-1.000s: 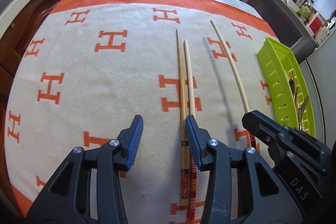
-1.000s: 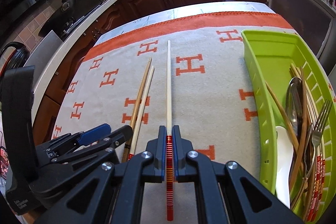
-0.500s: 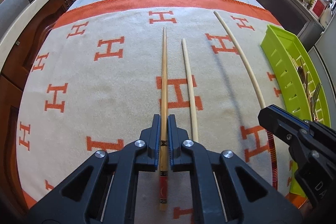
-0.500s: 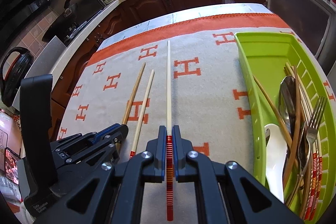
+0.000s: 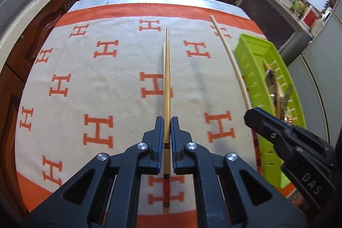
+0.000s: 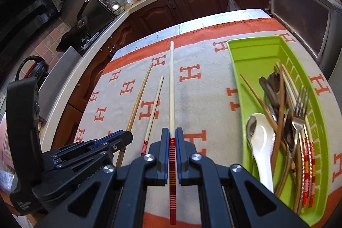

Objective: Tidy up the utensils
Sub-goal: 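Lower both chopsticks into the green tray and open both grippers, then grasp the last red-banded chopstick on the cloth with the right gripper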

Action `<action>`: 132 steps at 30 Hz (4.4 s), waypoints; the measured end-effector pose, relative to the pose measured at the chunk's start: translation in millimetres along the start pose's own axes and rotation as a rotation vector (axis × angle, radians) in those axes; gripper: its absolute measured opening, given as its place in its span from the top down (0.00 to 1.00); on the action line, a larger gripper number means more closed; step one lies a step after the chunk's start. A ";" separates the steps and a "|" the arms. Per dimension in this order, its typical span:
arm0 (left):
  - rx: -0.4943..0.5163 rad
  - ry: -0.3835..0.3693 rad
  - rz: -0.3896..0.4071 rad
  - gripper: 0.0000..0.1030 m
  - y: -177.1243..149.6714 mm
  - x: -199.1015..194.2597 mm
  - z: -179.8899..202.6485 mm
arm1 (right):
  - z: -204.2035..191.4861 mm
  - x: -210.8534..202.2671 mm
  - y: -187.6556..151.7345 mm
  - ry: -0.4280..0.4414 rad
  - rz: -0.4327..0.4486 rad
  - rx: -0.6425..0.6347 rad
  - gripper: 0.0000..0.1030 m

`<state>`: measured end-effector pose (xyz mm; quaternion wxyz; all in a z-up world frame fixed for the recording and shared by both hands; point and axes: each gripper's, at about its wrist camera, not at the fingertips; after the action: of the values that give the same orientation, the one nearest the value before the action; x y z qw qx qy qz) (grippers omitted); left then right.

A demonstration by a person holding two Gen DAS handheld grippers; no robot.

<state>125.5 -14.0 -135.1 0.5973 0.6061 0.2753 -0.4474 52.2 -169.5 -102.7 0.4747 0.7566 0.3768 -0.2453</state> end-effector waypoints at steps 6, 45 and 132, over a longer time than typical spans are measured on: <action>0.056 -0.056 0.021 0.96 -7.3 -29.6 35.9 | 22.1 -27.4 -9.9 0.014 0.026 0.033 0.95; 0.171 -0.196 0.001 0.60 8.9 -9.7 172.6 | 134.6 -53.1 0.7 -0.117 0.035 0.209 0.93; -0.195 0.131 0.022 0.60 -21.3 -2.2 -112.9 | -64.6 103.9 -14.9 -0.116 -0.159 -0.135 0.95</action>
<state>130.2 98.8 -156.2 0.6389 0.5760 0.3494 -0.3713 103.0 -72.2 -158.7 0.5245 0.6752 0.4232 -0.2998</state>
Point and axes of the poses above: each gripper's, at about its wrist camera, not at the fingertips, and x roughly the way its jaws point, z to its right, y to its top, and after that the axes turned 2 degrees about x, right-handed
